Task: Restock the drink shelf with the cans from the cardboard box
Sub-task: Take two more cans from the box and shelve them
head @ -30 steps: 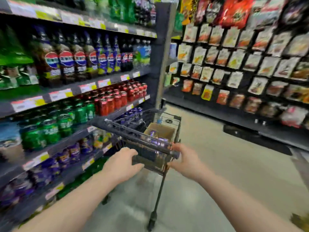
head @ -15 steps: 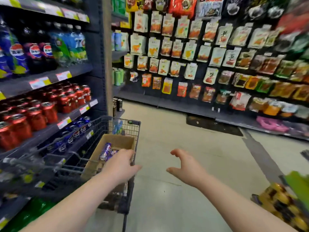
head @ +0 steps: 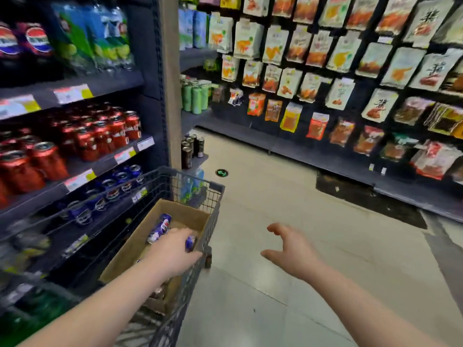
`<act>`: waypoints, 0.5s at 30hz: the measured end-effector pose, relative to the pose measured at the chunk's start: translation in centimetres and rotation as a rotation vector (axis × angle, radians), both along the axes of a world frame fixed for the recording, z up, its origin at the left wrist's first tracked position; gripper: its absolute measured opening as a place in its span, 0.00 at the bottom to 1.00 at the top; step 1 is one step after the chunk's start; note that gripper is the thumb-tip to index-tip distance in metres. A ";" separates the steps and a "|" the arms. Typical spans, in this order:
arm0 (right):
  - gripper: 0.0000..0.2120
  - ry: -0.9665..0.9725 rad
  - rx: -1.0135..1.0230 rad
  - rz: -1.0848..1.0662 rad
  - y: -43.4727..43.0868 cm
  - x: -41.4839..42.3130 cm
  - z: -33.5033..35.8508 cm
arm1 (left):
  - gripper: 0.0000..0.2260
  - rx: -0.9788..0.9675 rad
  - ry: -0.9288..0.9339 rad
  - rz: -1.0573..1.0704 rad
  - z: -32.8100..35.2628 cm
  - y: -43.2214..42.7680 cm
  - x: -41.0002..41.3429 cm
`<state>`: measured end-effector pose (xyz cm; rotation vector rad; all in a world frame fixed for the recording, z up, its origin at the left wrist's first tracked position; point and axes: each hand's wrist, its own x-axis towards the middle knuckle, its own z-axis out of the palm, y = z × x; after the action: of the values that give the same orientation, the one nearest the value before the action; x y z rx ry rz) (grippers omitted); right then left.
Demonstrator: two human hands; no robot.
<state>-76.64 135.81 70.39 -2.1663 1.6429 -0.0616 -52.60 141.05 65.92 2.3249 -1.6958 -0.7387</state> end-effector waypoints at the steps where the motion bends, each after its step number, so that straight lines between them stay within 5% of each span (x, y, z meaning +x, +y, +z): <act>1: 0.28 -0.003 0.007 0.039 -2.1 -0.4 -0.1 | 0.26 0.015 -0.005 0.054 -0.4 -1.1 -0.1; 8: 0.27 0.035 0.053 0.245 -15.8 -1.2 -1.0 | 0.24 0.064 0.013 0.323 -1.6 -7.0 -1.6; 15: 0.27 0.038 0.174 0.534 -21.3 8.1 -4.9 | 0.25 0.137 -0.023 0.559 -3.5 -7.5 1.4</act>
<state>-68.57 114.50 65.47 -2.3974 0.9957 0.2689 -51.21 133.59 62.46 2.7129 -0.9352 -0.7243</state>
